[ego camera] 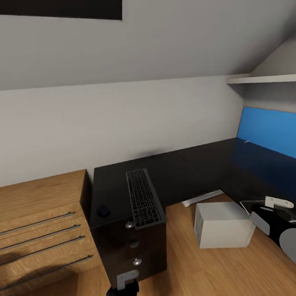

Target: In the bedroom, organize the workspace by keeping the computer under the desk, ensuring the monitor is on the desk, placing the keyboard on the desk next to the monitor, placing the mouse on the desk next to the keyboard, moving the folder from the swivel chair onto the desk next to the mouse, stacking the notebook on top of the folder with the pen on top of the notebook, and positioning the swivel chair next to the desk.

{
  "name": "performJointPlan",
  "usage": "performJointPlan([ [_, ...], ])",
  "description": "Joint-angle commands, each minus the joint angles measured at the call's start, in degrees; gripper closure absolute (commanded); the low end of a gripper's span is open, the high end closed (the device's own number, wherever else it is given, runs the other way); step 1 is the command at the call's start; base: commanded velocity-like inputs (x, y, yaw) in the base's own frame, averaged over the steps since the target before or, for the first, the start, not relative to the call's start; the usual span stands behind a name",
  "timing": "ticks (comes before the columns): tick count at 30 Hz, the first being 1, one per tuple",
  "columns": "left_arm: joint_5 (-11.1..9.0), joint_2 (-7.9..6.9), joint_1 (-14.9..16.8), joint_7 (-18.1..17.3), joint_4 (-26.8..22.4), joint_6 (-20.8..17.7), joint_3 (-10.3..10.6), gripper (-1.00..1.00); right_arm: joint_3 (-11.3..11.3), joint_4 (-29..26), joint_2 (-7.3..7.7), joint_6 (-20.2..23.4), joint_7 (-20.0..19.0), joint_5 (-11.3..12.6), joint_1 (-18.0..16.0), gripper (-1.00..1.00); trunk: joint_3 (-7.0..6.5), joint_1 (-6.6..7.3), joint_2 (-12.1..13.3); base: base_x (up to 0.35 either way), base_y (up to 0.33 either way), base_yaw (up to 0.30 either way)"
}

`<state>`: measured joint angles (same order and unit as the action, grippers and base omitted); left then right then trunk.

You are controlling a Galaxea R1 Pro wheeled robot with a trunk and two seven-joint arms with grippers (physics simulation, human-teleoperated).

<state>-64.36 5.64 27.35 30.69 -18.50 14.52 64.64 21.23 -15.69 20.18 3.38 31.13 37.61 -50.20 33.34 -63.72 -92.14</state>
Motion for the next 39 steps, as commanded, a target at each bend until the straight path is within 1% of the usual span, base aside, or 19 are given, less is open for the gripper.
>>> performJointPlan([
  [1,-0.59,-0.02,0.07,0.24,-0.05,0.33,0.49,-1.00,0.39,-0.04,0.04,0.35,0.33,1.20,0.01,-1.00,0.07,0.01,-0.03,-0.111,0.175,0.000],
  [8,-0.59,-0.02,0.07,0.25,-0.05,0.31,0.49,-1.00,0.39,-0.04,0.08,0.32,0.33,1.16,0.01,-1.00,0.07,0.01,-0.03,-0.089,0.146,0.000],
  [25,-0.59,-0.02,0.07,0.25,-0.05,0.24,0.49,-1.00,0.39,-0.04,0.09,0.31,0.33,1.15,0.01,-1.00,0.07,0.01,-0.03,-0.007,0.012,0.000],
  [39,-0.59,-0.02,0.07,0.25,-0.05,0.24,0.49,-1.00,0.39,-0.19,0.12,0.22,0.33,1.15,0.01,-1.00,-2.44,3.09,5.58,0.000,0.000,0.000],
])
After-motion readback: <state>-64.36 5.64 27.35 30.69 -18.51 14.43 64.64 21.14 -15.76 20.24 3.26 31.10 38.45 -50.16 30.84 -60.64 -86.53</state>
